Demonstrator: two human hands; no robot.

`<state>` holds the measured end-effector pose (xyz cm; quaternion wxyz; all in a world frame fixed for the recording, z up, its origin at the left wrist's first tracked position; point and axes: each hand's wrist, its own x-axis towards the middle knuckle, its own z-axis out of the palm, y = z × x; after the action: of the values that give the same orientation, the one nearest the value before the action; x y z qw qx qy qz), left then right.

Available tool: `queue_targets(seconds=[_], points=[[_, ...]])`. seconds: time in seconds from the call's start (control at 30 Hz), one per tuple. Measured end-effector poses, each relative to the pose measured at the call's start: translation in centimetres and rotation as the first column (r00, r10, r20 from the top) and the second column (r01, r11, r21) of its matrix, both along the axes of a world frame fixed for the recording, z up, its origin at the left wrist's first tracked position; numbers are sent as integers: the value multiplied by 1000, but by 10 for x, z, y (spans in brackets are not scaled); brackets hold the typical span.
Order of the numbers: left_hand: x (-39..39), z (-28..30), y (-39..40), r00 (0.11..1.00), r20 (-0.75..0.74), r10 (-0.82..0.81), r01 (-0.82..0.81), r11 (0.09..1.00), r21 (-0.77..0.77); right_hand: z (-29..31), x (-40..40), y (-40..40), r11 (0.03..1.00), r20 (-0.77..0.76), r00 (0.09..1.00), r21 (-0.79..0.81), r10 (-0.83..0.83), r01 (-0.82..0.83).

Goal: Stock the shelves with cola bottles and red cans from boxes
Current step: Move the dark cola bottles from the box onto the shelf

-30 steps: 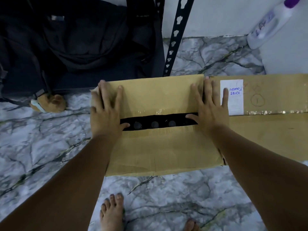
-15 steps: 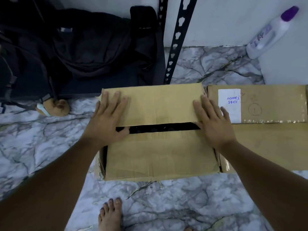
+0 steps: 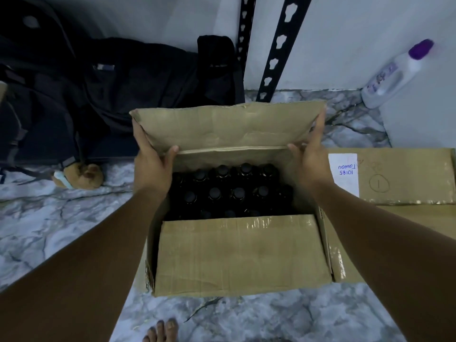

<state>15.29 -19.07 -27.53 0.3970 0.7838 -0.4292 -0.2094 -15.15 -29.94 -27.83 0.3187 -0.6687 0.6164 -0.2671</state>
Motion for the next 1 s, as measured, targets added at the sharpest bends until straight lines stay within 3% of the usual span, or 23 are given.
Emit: queue_targets(seconds=[0.3, 0.4, 0.47, 0.57, 0.73, 0.9, 1.0], points=[[6, -24, -11, 996, 81, -39, 30, 994, 109, -24, 4, -11, 1000, -135, 991, -1, -10, 10], [-3, -31, -2, 948, 318, 31, -61, 994, 87, -20, 3, -1, 1000, -161, 987, -15, 19, -21], [-10, -35, 14, 902, 429, 53, -81, 996, 48, -21, 2, 19, 996, -278, 961, -93, -13, -13], [-27, -31, 45, 896, 443, 33, -57, 998, 41, -27, -7, 57, 977, -380, 924, -208, -36, -47], [-51, -24, 87, 937, 346, -46, -11, 987, 162, -36, -31, 101, 970, -509, 853, -127, 116, -208], [-51, -32, 116, 817, 496, -295, 105, 921, 376, -37, -45, 125, 950, -522, 846, -194, 110, -243], [-54, -27, 137, 817, 515, -259, 100, 944, 315, -34, -52, 142, 954, -490, 870, -230, 56, -190]])
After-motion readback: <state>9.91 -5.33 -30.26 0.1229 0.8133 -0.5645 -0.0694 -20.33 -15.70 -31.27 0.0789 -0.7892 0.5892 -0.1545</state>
